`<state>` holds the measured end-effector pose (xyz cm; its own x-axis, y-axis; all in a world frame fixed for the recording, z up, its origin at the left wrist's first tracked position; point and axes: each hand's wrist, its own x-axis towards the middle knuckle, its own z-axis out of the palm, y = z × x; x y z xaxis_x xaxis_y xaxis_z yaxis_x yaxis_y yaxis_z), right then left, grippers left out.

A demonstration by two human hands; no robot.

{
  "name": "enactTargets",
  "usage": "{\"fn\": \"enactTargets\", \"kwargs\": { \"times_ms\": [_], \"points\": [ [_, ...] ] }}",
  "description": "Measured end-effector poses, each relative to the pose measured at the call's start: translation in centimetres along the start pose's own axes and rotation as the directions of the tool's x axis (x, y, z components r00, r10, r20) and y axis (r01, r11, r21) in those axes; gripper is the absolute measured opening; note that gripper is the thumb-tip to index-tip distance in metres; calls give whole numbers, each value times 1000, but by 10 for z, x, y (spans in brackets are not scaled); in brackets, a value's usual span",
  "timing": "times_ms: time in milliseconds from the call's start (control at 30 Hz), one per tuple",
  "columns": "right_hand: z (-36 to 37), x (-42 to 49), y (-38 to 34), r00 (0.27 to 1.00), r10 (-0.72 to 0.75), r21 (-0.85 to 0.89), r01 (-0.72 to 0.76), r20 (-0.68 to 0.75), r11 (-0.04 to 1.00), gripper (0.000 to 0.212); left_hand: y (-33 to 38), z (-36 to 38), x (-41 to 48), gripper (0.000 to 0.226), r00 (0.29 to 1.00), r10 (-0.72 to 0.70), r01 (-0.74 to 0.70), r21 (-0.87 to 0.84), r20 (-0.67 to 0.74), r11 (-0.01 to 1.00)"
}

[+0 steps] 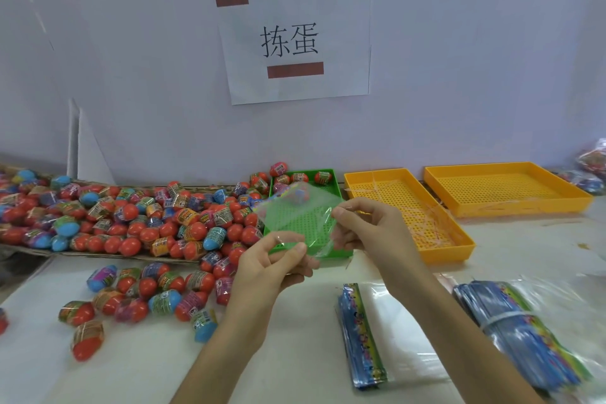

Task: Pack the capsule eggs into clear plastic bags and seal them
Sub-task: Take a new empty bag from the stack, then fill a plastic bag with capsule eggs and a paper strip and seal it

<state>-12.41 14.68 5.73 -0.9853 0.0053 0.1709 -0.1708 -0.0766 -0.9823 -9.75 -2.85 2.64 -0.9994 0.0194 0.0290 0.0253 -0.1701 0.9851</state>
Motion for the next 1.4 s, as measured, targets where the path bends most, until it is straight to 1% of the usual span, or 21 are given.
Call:
{"fn": "enactTargets", "kwargs": {
  "times_ms": [133, 200, 300, 367, 433, 467, 500, 567, 600, 667, 767, 833, 900, 1067, 1100, 1133, 1200, 1233, 1267, 1333, 1400],
  "points": [
    [7, -4, 3, 995, 75, -93, -69, 66, 993, 15, 0, 3, -2, 12, 998, 40, -37, 41, -53, 998],
    [12, -7, 6, 994, 70, -150, -56, 88, 987, 10, 1, 3, -2, 16, 997, 42, -40, 33, -70, 999],
    [17, -9, 9, 999, 4, -150, 1, 33, 989, 13, 3, 5, -3, 22, 999, 15, -14, 42, -39, 999],
    [15, -7, 9, 999, -49, -148, 45, -25, 988, 16, 2, 6, -3, 24, 997, 34, -29, 69, -64, 997],
    [10, -4, 10, 990, -126, -249, 106, -64, 963, 18, 1, 3, -2, 27, 973, 145, -124, 125, -178, 984],
    [8, -3, 10, 983, -173, -332, 145, -55, 932, 20, 2, 0, -2, 28, 937, 247, -202, 195, -245, 960],
    [5, -3, 10, 977, -214, -409, 188, -19, 893, 23, 3, -2, -2, 29, 882, 367, -284, 290, -295, 914],
    [3, -5, 9, 961, -256, -493, 273, 102, 826, 23, 6, -7, -3, 32, 762, 567, -404, 455, -312, 794],
    [2, -5, 9, 951, -260, -515, 310, 169, 799, 22, 7, -7, -4, 34, 728, 620, -431, 508, -293, 746],
    [2, -6, 10, 925, -240, -554, 370, 294, 746, 22, 9, -7, -5, 47, 717, 664, -438, 605, -212, 665],
    [3, -6, 8, 893, -211, -577, 422, 397, 699, 22, 8, -8, -4, 60, 727, 685, -461, 767, 39, 446],
    [3, -7, 7, 879, -230, -553, 448, 418, 702, 23, 6, -6, -3, 51, 734, 659, -487, 803, 163, 344],
    [1, -7, 5, 875, -264, -516, 457, 405, 724, 25, 5, -5, -3, 41, 746, 633, -495, 808, 207, 319],
    [-4, -6, 0, 899, -240, -440, 394, 366, 807, 23, 5, -6, -3, 31, 764, 616, -505, 774, 194, 382],
    [-4, -6, -1, 899, -231, -418, 384, 371, 823, 21, 4, -6, -2, 30, 779, 603, -496, 758, 173, 423],
    [-4, -6, -1, 903, -220, -397, 367, 369, 841, 20, 4, -6, -2, 30, 802, 580, -486, 718, 141, 498],
    [-5, -4, -2, 922, -208, -367, 327, 327, 871, 19, 5, -5, -2, 35, 860, 507, -446, 560, 53, 698],
    [-6, -3, -1, 931, -208, -355, 311, 299, 882, 18, 7, -5, -3, 37, 881, 473, -415, 479, 0, 773],
    [-7, -2, -1, 939, -208, -343, 297, 273, 891, 18, 9, -5, -3, 36, 892, 450, -388, 424, -53, 818],
    [-8, 0, -1, 950, -206, -333, 278, 235, 901, 21, 10, -6, -3, 37, 894, 427, -353, 371, -137, 859],
    [-9, 1, 1, 955, -200, -353, 269, 219, 896, 25, 10, -6, -3, 47, 900, 407, -344, 315, -160, 885]
  ]
}}
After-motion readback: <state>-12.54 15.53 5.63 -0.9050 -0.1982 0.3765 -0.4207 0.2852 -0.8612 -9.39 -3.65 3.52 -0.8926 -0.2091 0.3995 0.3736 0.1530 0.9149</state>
